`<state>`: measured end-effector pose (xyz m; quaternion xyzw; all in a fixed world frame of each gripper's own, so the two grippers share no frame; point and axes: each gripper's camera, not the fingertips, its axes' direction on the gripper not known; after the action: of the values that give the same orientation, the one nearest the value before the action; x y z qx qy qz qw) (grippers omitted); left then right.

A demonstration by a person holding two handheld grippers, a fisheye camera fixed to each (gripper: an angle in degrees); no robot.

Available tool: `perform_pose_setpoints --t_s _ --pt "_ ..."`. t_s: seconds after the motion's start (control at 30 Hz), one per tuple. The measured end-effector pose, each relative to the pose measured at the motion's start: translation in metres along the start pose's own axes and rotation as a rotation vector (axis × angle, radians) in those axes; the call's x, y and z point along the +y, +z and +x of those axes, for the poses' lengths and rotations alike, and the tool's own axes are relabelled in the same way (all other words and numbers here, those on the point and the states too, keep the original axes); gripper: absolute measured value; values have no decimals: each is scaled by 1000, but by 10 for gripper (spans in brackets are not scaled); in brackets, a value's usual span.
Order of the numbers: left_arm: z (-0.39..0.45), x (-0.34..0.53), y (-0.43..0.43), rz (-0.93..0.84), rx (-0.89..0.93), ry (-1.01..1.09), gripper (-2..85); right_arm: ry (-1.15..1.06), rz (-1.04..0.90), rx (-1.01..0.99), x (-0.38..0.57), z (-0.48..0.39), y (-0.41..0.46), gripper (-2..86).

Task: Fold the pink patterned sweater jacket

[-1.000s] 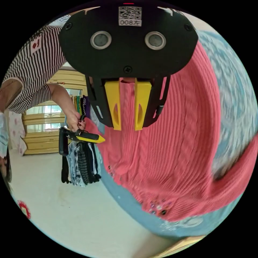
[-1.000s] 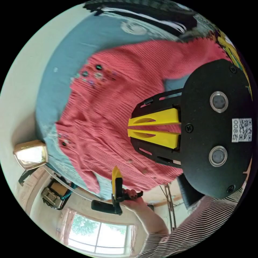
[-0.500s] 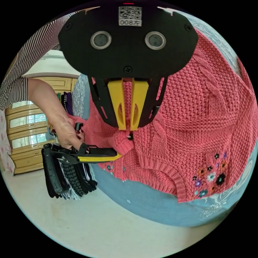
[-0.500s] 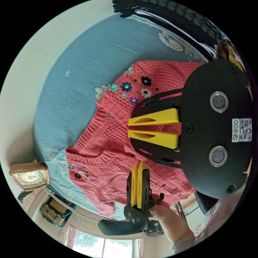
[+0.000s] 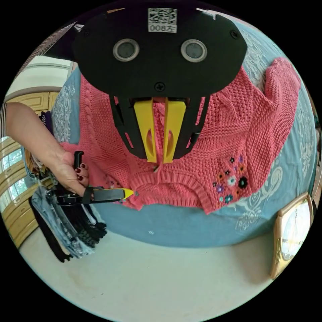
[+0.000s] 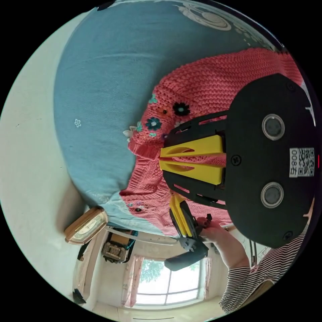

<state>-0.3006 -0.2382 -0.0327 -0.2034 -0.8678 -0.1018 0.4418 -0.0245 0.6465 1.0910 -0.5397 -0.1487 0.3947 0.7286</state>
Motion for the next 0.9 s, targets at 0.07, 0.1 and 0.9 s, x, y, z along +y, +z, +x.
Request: perform_pose_setpoints --t_s 0.07,0.1,0.9 --pt "1 2 3 -1 24 -20 27 -7 32 -21 4 0 -6 9" --pt "2 4 0 13 42 -29 26 -7 38 -13 6 -1 -9 9" --pt "77 -25 12 45 135 41 3 -96 184 383 113 -23 -66 0"
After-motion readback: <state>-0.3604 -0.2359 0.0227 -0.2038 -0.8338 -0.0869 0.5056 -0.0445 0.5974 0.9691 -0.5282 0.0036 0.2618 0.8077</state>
